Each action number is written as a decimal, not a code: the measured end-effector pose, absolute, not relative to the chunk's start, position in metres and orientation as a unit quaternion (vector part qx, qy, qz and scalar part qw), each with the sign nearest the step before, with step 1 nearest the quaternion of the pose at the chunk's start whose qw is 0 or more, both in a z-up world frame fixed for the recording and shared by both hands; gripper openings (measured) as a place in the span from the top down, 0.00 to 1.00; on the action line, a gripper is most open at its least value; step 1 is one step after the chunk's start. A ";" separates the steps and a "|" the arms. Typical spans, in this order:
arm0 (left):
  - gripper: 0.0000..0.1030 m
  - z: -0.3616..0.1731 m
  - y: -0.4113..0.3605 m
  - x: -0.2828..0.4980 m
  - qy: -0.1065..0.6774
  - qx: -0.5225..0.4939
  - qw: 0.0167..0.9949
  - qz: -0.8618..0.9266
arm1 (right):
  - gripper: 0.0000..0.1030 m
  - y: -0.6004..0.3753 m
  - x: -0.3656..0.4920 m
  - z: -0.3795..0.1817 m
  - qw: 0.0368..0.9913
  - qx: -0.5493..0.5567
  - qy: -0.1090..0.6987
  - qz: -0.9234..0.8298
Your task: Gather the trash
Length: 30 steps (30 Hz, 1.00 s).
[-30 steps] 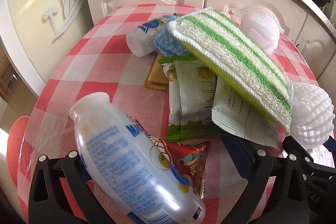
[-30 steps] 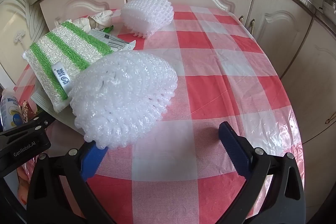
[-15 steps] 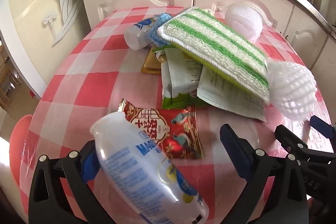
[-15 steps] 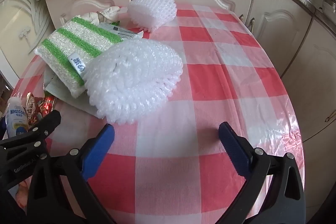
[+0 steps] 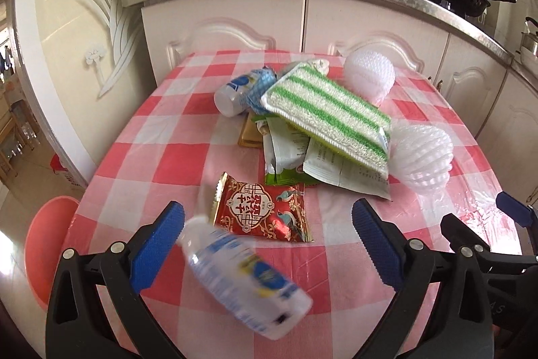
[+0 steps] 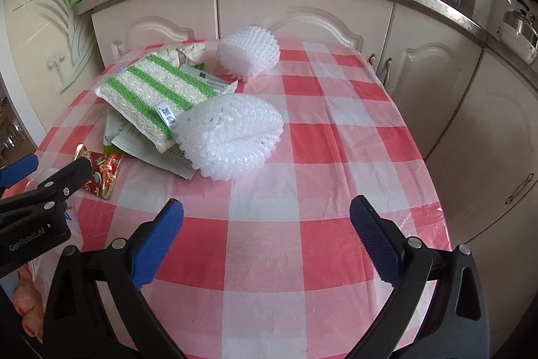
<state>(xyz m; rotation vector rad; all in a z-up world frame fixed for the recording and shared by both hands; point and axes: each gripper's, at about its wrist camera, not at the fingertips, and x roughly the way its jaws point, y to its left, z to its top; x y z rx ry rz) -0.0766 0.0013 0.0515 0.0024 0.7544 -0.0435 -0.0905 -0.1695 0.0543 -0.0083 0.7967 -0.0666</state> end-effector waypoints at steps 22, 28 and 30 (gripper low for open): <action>0.05 0.077 0.048 -0.141 0.274 0.027 0.961 0.014 | 0.03 -0.154 -0.137 0.093 0.941 -0.005 0.336 -0.024; 0.05 0.079 0.110 -0.157 0.215 0.018 0.975 0.046 | 0.03 -0.150 -0.136 0.079 0.937 -0.005 0.350 -0.016; 0.05 0.073 0.125 -0.146 0.222 0.002 0.975 0.032 | 0.03 -0.148 -0.135 0.076 0.935 -0.007 0.354 -0.013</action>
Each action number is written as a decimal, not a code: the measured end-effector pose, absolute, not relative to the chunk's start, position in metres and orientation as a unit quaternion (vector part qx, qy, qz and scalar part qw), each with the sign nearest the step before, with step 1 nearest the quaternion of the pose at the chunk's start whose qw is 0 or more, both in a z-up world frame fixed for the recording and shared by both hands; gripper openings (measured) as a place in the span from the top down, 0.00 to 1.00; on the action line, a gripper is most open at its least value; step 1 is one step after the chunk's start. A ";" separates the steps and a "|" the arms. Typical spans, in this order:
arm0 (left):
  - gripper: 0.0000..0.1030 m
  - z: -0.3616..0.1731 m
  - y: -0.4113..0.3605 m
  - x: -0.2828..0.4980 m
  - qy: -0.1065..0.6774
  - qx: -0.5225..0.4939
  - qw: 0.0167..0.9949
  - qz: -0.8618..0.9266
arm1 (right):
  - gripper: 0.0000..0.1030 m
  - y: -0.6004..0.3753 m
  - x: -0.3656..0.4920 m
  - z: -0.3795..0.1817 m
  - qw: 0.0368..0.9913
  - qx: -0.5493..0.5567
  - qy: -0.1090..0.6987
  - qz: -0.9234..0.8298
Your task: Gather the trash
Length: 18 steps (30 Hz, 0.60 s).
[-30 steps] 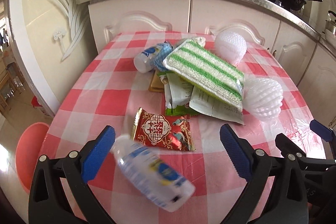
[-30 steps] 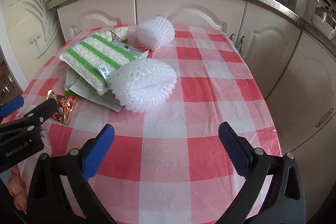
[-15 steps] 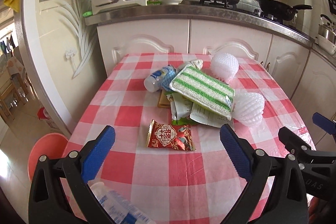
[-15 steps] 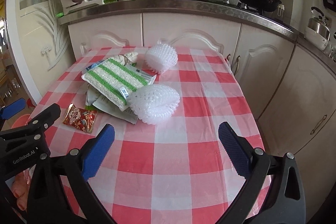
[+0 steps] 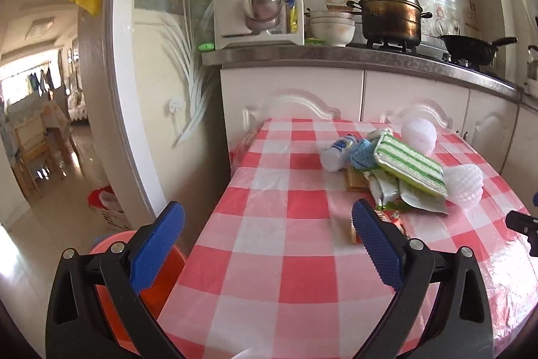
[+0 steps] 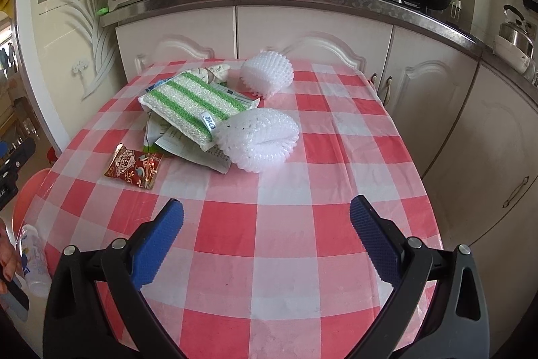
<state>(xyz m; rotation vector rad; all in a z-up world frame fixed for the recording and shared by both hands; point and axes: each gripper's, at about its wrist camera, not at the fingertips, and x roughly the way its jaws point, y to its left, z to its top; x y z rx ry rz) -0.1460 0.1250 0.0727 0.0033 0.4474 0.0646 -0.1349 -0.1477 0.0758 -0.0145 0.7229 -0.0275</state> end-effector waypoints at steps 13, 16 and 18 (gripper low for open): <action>0.05 0.027 0.070 -0.065 0.349 -0.032 0.935 -0.062 | 0.03 -0.145 -0.119 0.066 0.931 -0.004 0.365 -0.003; 0.05 0.031 0.051 -0.056 0.327 -0.034 0.941 -0.083 | 0.03 -0.145 -0.115 0.063 0.930 0.000 0.368 0.006; 0.05 0.032 0.043 -0.048 0.325 -0.034 0.941 -0.088 | 0.03 -0.145 -0.114 0.061 0.929 -0.001 0.369 0.008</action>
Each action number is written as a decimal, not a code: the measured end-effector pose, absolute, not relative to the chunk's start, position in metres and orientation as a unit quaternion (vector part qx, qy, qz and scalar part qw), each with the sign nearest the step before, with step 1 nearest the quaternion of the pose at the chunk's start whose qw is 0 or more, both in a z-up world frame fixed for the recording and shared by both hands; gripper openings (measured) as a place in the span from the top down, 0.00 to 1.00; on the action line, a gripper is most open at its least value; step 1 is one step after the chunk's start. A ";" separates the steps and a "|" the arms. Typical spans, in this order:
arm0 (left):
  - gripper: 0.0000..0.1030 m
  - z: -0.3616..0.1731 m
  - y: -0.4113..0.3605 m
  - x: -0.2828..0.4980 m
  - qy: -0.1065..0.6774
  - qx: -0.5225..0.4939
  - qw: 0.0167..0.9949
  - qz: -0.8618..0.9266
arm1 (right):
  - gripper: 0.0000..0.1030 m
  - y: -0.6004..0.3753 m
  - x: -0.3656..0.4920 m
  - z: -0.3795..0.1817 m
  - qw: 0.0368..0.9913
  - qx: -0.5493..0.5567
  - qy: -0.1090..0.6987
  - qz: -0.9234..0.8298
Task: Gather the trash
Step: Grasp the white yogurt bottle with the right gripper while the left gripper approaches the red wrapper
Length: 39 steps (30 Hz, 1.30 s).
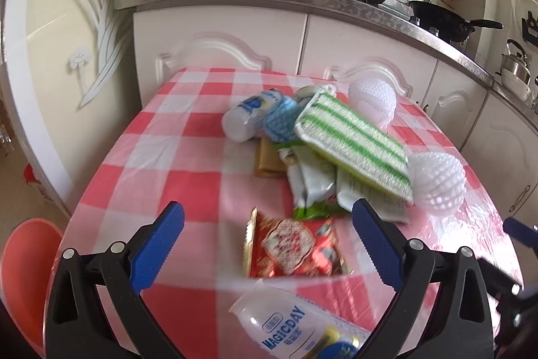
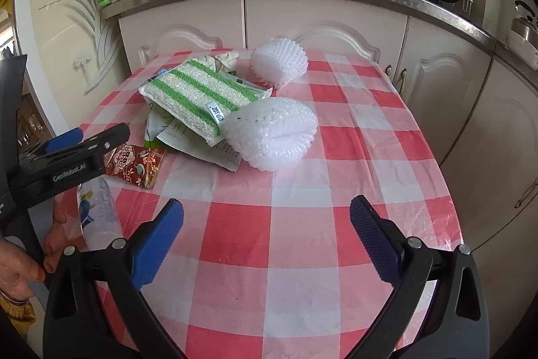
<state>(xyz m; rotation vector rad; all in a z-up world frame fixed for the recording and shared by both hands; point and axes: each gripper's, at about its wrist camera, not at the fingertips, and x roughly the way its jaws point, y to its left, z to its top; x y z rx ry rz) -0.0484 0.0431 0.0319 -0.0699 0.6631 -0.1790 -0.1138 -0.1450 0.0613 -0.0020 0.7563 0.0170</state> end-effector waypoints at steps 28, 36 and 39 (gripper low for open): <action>0.05 0.042 0.056 -0.036 0.309 -0.057 0.948 -0.046 | 0.03 -0.093 -0.113 0.052 0.910 0.028 0.373 0.177; 0.05 0.043 0.068 -0.036 0.305 -0.069 0.949 -0.042 | 0.12 -0.067 -0.108 0.047 0.889 0.028 0.387 0.243; 0.05 0.043 0.074 -0.035 0.303 -0.074 0.949 -0.041 | 0.30 -0.060 -0.104 0.044 0.882 0.028 0.396 0.255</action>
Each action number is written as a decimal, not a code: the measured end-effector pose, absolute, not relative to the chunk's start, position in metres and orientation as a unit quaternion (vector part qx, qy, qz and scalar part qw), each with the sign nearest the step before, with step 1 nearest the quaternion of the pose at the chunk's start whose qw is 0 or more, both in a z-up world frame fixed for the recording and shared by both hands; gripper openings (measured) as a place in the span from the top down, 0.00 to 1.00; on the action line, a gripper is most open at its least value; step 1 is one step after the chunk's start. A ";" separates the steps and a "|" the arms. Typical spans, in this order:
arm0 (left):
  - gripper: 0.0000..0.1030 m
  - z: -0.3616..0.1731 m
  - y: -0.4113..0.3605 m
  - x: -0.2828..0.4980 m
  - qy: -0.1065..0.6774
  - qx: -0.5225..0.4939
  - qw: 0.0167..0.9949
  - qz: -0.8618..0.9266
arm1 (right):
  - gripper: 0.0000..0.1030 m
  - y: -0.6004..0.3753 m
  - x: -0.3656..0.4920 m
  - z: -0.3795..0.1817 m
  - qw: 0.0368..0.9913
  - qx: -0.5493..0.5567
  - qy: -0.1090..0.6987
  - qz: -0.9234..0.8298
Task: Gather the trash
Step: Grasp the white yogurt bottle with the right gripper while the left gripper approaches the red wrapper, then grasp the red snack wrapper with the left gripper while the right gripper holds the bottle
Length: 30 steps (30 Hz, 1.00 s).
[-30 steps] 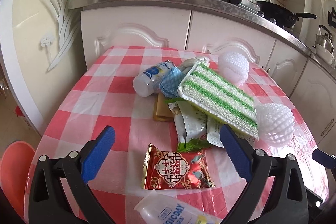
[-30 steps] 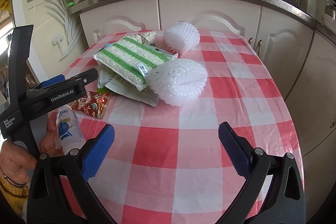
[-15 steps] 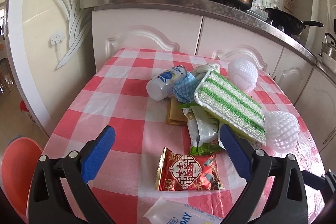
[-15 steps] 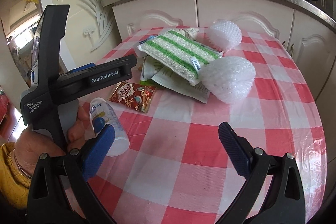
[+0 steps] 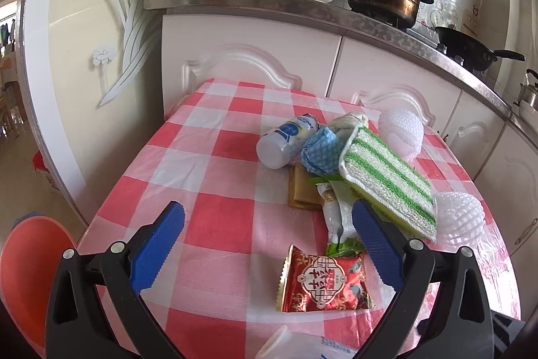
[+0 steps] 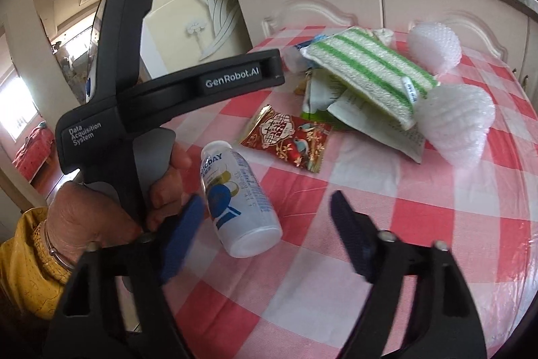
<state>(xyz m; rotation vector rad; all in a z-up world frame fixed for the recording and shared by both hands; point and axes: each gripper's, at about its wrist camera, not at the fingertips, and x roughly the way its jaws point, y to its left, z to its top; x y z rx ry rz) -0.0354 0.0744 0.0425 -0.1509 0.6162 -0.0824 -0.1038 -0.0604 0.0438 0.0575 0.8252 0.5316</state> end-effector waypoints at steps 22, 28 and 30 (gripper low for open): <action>0.05 0.049 0.092 -0.052 0.305 -0.041 0.947 -0.092 | 0.55 -0.076 -0.105 0.036 0.874 0.049 0.406 0.264; 0.05 0.035 0.075 -0.059 0.332 -0.002 0.936 -0.114 | 0.55 -0.118 -0.110 0.041 0.890 0.083 0.388 0.223; 0.05 0.031 0.066 -0.061 0.339 0.007 0.932 -0.125 | 0.56 -0.133 -0.111 0.040 0.896 0.094 0.384 0.201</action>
